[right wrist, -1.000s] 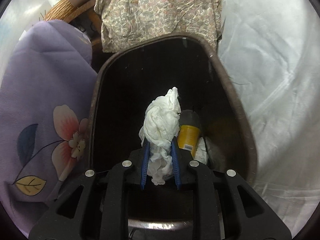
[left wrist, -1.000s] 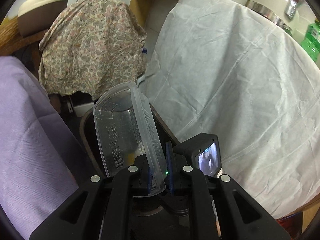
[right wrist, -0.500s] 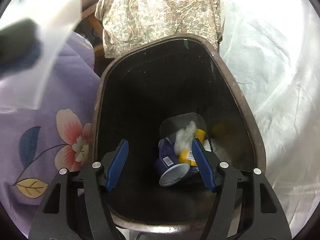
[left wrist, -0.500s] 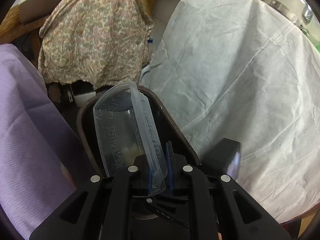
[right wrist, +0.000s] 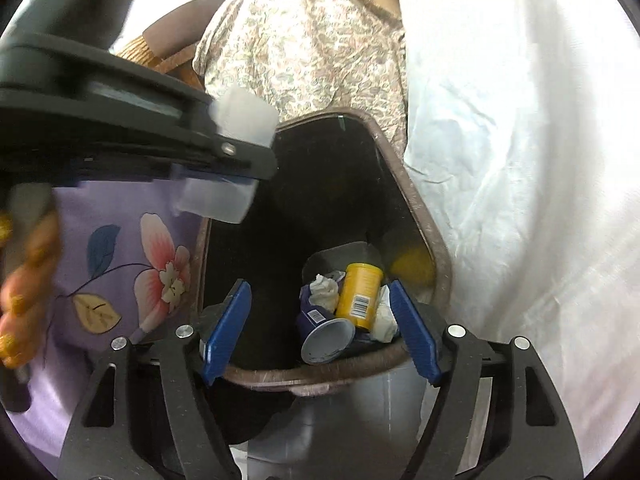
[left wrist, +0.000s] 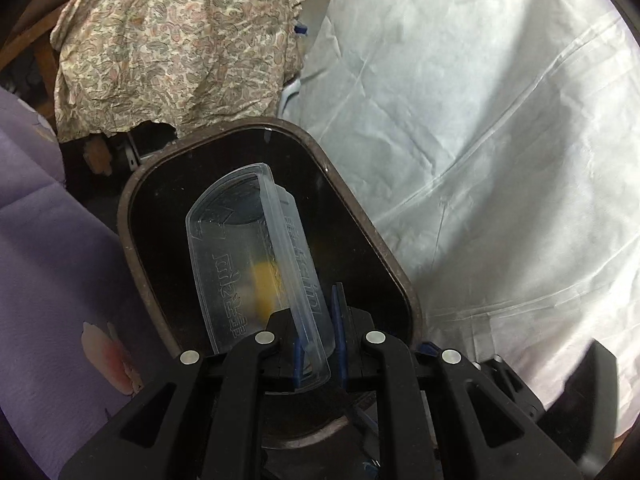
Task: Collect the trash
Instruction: 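Open the right tool to drop the tissue while the left tool releases the container, then move both tools back over the table toward the foil chip bag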
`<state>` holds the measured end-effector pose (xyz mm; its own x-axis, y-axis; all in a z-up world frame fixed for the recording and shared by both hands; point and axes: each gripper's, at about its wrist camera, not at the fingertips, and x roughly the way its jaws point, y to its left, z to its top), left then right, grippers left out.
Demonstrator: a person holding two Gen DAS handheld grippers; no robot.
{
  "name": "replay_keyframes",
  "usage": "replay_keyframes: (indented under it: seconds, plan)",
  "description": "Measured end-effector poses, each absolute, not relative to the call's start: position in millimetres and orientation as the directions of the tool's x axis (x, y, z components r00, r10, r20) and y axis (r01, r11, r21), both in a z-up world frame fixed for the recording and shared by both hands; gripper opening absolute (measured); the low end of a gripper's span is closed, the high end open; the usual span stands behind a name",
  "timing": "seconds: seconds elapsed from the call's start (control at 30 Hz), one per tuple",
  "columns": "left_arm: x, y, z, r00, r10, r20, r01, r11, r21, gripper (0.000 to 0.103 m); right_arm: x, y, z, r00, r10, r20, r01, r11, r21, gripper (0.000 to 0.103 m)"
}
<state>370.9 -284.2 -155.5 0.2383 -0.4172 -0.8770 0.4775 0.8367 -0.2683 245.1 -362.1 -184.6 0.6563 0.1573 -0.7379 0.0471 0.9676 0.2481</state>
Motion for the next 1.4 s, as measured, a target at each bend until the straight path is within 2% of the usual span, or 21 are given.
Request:
replay_keyframes:
  seconds: [0.03,0.07,0.1,0.17,0.2,0.3,0.53,0.73,0.87,0.97,1.23,1.4]
  plan:
    - [372.6,-285.1,-157.5,0.222,-0.42,-0.88,0.475,0.835,-0.279,0.014,241.0,-362.2,-181.8,0.662,0.153,-0.734,0.049,0.968,0.246,0.074]
    - [373.8,-285.7,-159.2,0.212,-0.421,-0.882,0.472,0.834,-0.285,0.023,237.3,-362.1,-180.0,0.666,0.148,-0.731,0.051,0.969,0.243,0.075]
    - [373.8,-285.2,-158.0,0.21,-0.425,-0.88,0.47,0.834,-0.291,0.042,233.2,-362.3,-178.5,0.671,0.14,-0.728,0.054,0.97,0.237,0.075]
    - [373.5,-282.6,-153.9,0.223,-0.453,-0.863,0.463,0.828,-0.315,0.062,229.0,-361.5,-177.3,0.678,0.13,-0.724,0.058,0.972,0.229,0.076]
    - [372.6,-281.6,-151.5,0.23,-0.468,-0.854,0.46,0.825,-0.328,0.065,226.7,-361.1,-176.4,0.678,0.129,-0.723,0.058,0.972,0.228,0.076]
    - [371.4,-277.4,-145.1,0.243,-0.483,-0.841,0.444,0.826,-0.347,0.069,221.3,-360.8,-175.0,0.682,0.129,-0.72,0.06,0.971,0.23,0.076]
    - [365.5,-266.8,-131.8,0.233,-0.527,-0.817,0.441,0.806,-0.394,0.069,217.4,-358.3,-168.0,0.694,0.117,-0.711,0.068,0.972,0.226,0.076]
    - [342.0,-255.8,-98.1,0.3,-0.55,-0.78,0.513,0.782,-0.353,0.07,210.6,-354.6,-159.2,0.706,0.098,-0.701,0.063,0.978,0.2,0.076]
    - [321.9,-234.8,-69.5,0.357,-0.591,-0.724,0.539,0.763,-0.357,0.079,205.7,-351.4,-145.2,0.723,0.077,-0.687,0.056,0.984,0.169,0.077]
    - [304.4,-214.2,-52.2,0.406,-0.598,-0.691,0.546,0.765,-0.341,0.083,203.5,-349.7,-132.9,0.741,0.078,-0.667,0.05,0.984,0.17,0.083]
    - [258.9,-131.0,-25.5,0.538,-0.552,-0.637,0.491,0.819,-0.296,0.086,207.6,-321.9,-108.0,0.751,0.179,-0.635,-0.044,0.974,0.223,0.085]
    - [237.0,-79.1,-17.0,0.659,-0.43,-0.617,0.412,0.893,-0.182,0.088,214.4,-289.2,-96.5,0.753,0.23,-0.616,-0.122,0.969,0.213,0.085]
